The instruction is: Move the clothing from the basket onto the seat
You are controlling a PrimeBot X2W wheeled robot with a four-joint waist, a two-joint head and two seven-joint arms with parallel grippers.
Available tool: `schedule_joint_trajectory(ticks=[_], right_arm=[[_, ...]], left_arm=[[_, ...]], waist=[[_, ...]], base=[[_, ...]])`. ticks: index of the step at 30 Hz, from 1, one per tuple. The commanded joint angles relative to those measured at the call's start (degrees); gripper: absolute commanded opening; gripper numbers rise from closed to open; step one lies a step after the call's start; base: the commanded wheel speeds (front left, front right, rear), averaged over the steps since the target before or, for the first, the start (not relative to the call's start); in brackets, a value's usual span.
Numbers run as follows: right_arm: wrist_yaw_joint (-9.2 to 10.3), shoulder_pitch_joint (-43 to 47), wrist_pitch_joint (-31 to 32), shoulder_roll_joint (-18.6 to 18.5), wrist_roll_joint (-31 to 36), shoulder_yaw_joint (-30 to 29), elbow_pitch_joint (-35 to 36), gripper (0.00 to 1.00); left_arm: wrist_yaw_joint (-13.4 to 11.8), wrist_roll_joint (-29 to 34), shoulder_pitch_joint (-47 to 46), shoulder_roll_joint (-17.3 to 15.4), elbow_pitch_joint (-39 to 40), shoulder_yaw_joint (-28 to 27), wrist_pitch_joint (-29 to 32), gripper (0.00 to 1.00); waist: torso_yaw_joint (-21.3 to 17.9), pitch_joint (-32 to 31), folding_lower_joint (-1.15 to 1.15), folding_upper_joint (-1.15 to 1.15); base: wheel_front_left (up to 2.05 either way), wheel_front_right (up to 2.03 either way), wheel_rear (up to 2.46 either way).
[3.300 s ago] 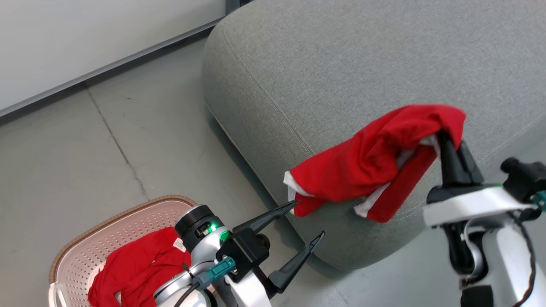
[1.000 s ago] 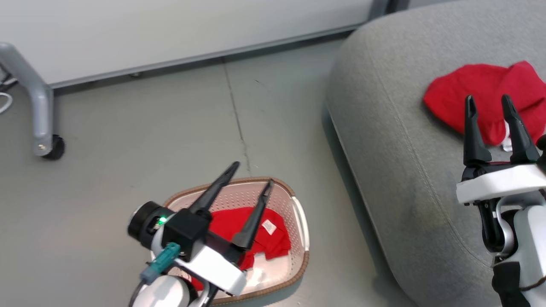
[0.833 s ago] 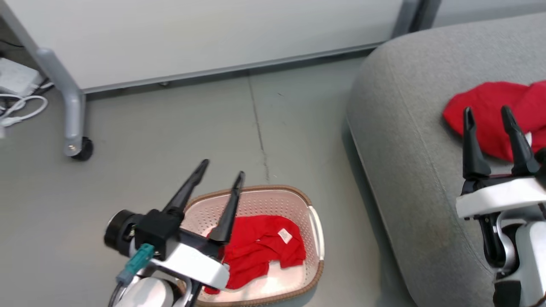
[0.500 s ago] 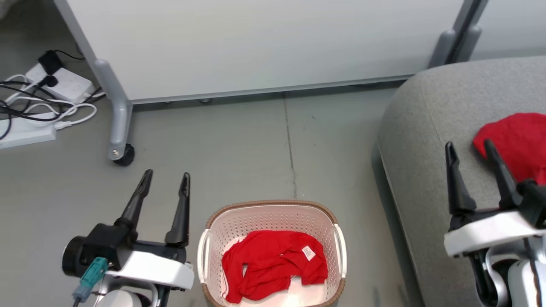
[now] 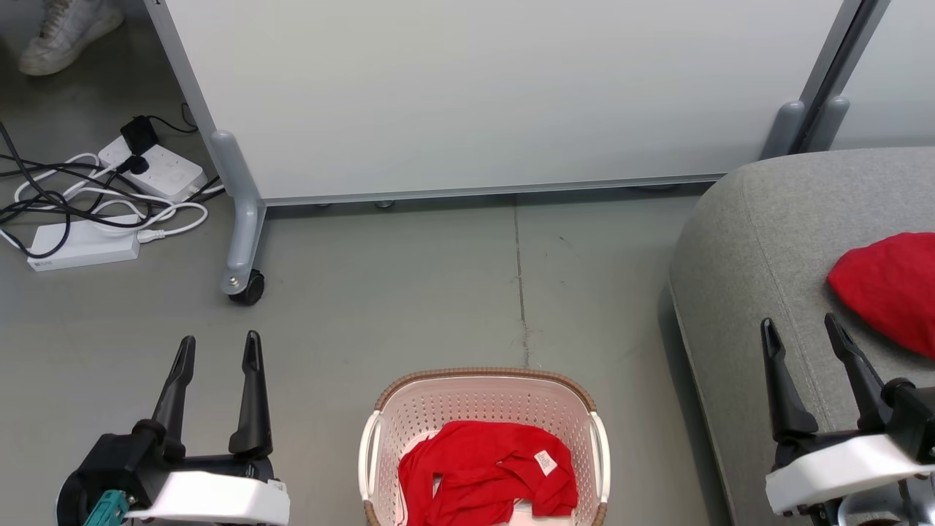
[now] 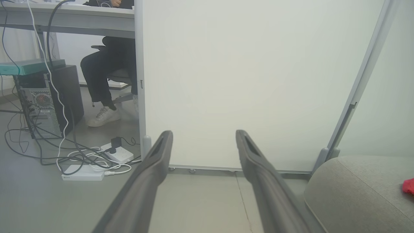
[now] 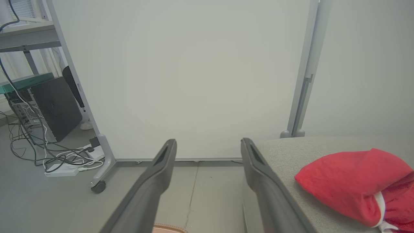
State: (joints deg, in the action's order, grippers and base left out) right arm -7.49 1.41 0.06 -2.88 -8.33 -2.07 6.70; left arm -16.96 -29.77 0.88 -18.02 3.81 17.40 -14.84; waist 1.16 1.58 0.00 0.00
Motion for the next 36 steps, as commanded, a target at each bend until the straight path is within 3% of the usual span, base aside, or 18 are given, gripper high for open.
schedule_joint_trajectory(ticks=[1, 16, 36], right_arm=[[-0.01, 0.98, 0.39, -0.14, -0.01, -0.24, 0.44, 1.00], [-0.01, 2.70, 0.81, -0.12, -1.04, -0.16, 1.63, 1.00], [-0.01, 2.20, 1.01, -0.13, -1.49, -0.05, 1.69, 1.00]], left_arm=[[0.09, 0.18, 0.54, -0.13, 0.39, -0.41, -0.30, 1.00], [1.68, 3.13, 2.40, -0.57, -1.75, 0.33, -0.27, 1.00], [1.42, 3.78, 0.55, -0.86, -2.21, 2.47, 1.18, 1.00]], waist=[[-0.10, -0.16, 0.00, 0.00], [-0.68, -0.37, 0.00, 0.00], [-0.20, 0.26, 0.00, 0.00]], base=[[0.00, 0.00, 0.00], [0.00, 0.00, 0.00], [0.00, 0.00, 0.00]])
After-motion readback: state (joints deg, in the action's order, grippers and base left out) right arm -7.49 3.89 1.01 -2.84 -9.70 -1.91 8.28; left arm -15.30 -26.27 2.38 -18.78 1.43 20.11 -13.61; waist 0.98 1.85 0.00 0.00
